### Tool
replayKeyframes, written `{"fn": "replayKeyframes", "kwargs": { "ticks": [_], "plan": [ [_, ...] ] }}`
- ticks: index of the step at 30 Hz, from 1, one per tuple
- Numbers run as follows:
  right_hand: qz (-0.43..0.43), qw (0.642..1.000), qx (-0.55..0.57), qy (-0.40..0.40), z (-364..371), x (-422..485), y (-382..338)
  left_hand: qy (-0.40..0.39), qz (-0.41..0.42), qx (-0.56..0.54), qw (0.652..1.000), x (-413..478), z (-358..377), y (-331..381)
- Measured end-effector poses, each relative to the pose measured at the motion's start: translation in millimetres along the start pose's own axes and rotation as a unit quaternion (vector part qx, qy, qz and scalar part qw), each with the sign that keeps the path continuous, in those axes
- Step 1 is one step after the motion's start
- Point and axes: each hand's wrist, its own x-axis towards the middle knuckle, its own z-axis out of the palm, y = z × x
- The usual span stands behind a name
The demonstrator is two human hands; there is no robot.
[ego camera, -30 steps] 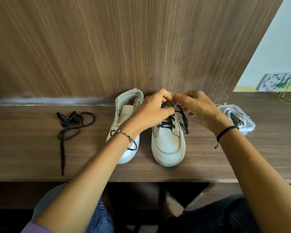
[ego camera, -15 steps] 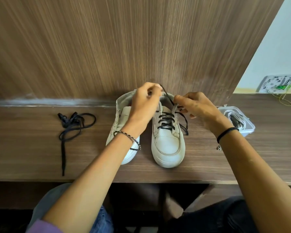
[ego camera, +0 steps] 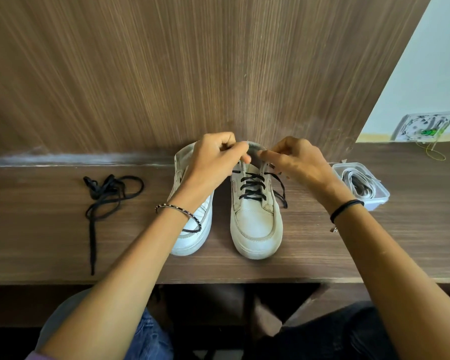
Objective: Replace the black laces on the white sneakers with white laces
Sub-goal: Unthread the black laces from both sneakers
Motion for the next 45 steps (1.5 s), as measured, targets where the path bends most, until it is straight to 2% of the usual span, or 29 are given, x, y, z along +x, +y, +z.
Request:
{"fn": "replayKeyframes", "kwargs": {
  "ticks": [2,4,6,8,12,14,17,20,22,25,28,30,32,33,37,42,44,45],
  "plan": [
    [-0.043,0.999,-0.018,0.017,-1.4,-2.8,-3.1,0.007,0.007,0.005,1.000,-1.5,-1.7,2.1],
    [-0.132,0.990,-0.048,0.025,-3.2,-3.8,-5.7,0.036,0.024,0.042,0.998,-1.8,-4.7,1.6],
    [-0.212,0.974,-0.085,0.001,-3.3,-5.5,-9.5,0.060,0.047,0.077,0.994,-2.5,-8.4,1.6],
    [-0.251,0.960,-0.119,-0.032,-0.5,-7.8,-13.0,0.061,0.059,0.094,0.992,-3.7,-11.3,3.5],
    [-0.260,0.931,-0.238,-0.089,8.7,-6.5,-11.4,0.031,0.015,0.101,0.994,-5.0,-12.3,9.3],
    [-0.281,0.922,-0.239,-0.114,10.8,-2.9,-6.9,0.014,0.003,0.156,0.988,-4.9,-12.7,9.4],
    [-0.278,0.931,-0.210,-0.111,12.2,-2.9,-6.2,-0.044,0.020,0.245,0.968,-6.0,-12.5,6.7],
    [-0.231,0.950,-0.183,-0.107,11.7,-6.2,-10.8,-0.085,0.039,0.289,0.953,-4.2,-9.6,0.9],
    [-0.205,0.955,-0.183,-0.110,10.7,-5.3,-11.1,-0.051,0.066,0.331,0.940,-0.5,-7.8,-3.9],
    [-0.213,0.950,-0.206,-0.095,14.4,-5.0,-9.0,0.008,0.099,0.368,0.924,1.8,-3.7,-6.2],
    [-0.205,0.953,-0.213,-0.073,22.2,-7.6,-11.5,0.023,0.100,0.395,0.913,1.7,-0.8,-4.5],
    [-0.172,0.974,-0.126,-0.073,23.7,-11.3,-19.0,0.026,0.085,0.395,0.914,2.8,-2.7,-2.9],
    [-0.090,0.990,0.062,-0.086,21.6,-15.5,-27.1,0.027,0.073,0.392,0.917,4.1,-4.8,-3.5],
    [-0.038,0.984,0.156,-0.083,19.2,-15.4,-30.4,0.030,0.070,0.392,0.917,4.3,-5.2,-4.1],
    [0.116,0.909,0.397,-0.048,8.0,-8.7,-35.6,0.033,0.067,0.384,0.920,4.0,-3.6,-4.5],
    [0.136,0.801,0.583,-0.019,9.8,-10.9,-31.7,0.031,0.060,0.365,0.929,4.8,-6.2,-4.9],
    [0.113,0.791,0.601,-0.009,11.2,-12.8,-37.0,0.028,0.065,0.364,0.929,5.0,-6.2,-5.5],
    [0.100,0.813,0.574,-0.005,10.4,-13.1,-39.5,0.024,0.068,0.364,0.929,4.9,-6.0,-5.6]
  ]
}}
